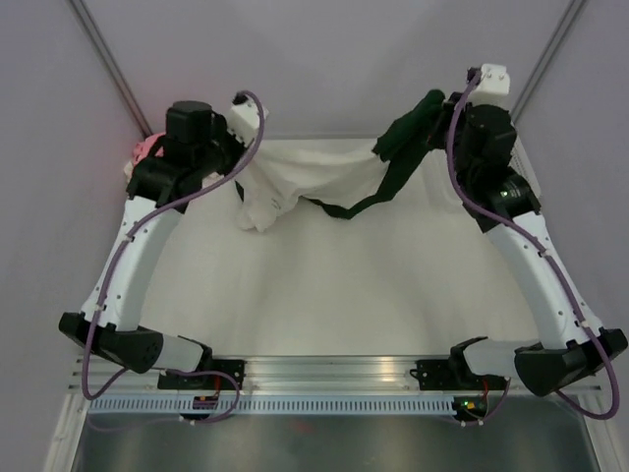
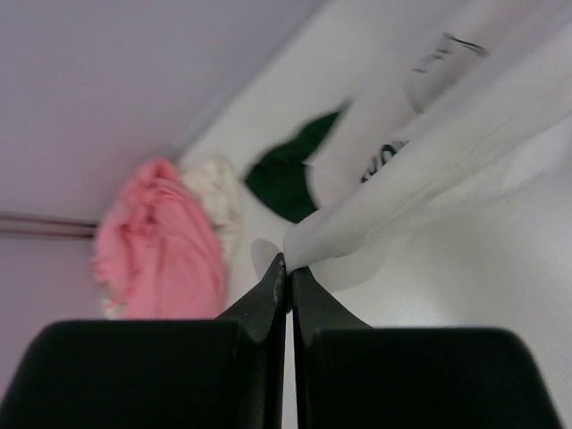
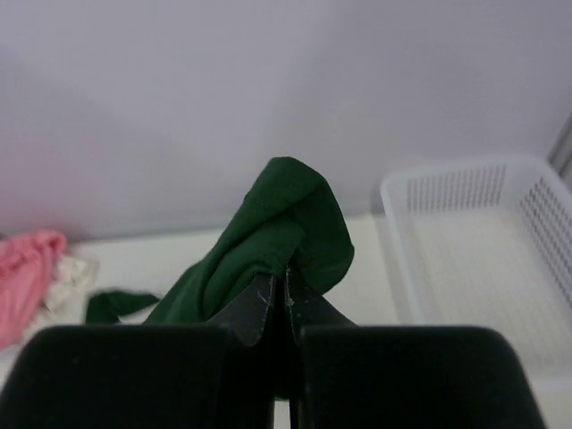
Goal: Roll the t-shirts
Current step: Flatten the tshirt
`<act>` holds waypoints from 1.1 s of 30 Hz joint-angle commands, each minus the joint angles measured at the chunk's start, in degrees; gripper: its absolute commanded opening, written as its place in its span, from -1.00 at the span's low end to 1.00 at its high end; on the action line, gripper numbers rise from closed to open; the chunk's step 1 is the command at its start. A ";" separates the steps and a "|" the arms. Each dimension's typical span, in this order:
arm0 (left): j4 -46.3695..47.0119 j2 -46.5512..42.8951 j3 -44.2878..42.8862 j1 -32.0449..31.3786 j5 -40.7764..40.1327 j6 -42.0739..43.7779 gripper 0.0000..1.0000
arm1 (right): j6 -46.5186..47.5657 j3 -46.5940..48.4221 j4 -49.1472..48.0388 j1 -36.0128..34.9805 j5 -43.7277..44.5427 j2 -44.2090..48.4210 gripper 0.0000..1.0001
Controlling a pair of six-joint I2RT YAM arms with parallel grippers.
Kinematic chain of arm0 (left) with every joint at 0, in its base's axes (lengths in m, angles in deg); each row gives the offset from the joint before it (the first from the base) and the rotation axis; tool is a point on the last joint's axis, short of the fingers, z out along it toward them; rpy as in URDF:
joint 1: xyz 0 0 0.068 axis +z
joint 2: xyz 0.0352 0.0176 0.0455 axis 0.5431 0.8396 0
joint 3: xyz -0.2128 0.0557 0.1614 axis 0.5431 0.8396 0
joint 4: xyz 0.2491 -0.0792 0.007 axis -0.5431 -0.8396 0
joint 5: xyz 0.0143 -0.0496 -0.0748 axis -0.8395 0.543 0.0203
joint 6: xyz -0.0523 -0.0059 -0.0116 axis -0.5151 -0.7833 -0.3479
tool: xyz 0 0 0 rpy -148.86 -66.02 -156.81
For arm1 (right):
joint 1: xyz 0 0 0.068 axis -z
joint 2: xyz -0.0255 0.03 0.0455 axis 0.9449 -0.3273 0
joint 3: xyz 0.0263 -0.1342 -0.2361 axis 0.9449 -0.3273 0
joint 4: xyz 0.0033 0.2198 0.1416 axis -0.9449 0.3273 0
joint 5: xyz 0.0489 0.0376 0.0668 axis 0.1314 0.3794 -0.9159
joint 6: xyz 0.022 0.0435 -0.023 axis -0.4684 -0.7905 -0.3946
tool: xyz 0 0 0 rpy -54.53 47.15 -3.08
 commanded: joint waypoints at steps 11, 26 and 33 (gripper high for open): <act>0.68 -3.95 -13.44 1.50 -19.96 6.14 -0.95 | 4.36 13.12 2.13 0.26 -0.18 6.20 -0.99; 10.69 19.66 -27.66 12.04 -25.23 4.66 -0.95 | -0.35 45.37 8.35 6.66 -3.76 -27.77 -1.00; 22.99 18.72 -32.07 12.93 -28.58 3.59 -0.95 | -6.36 50.47 -4.35 11.51 -11.17 -28.87 -0.99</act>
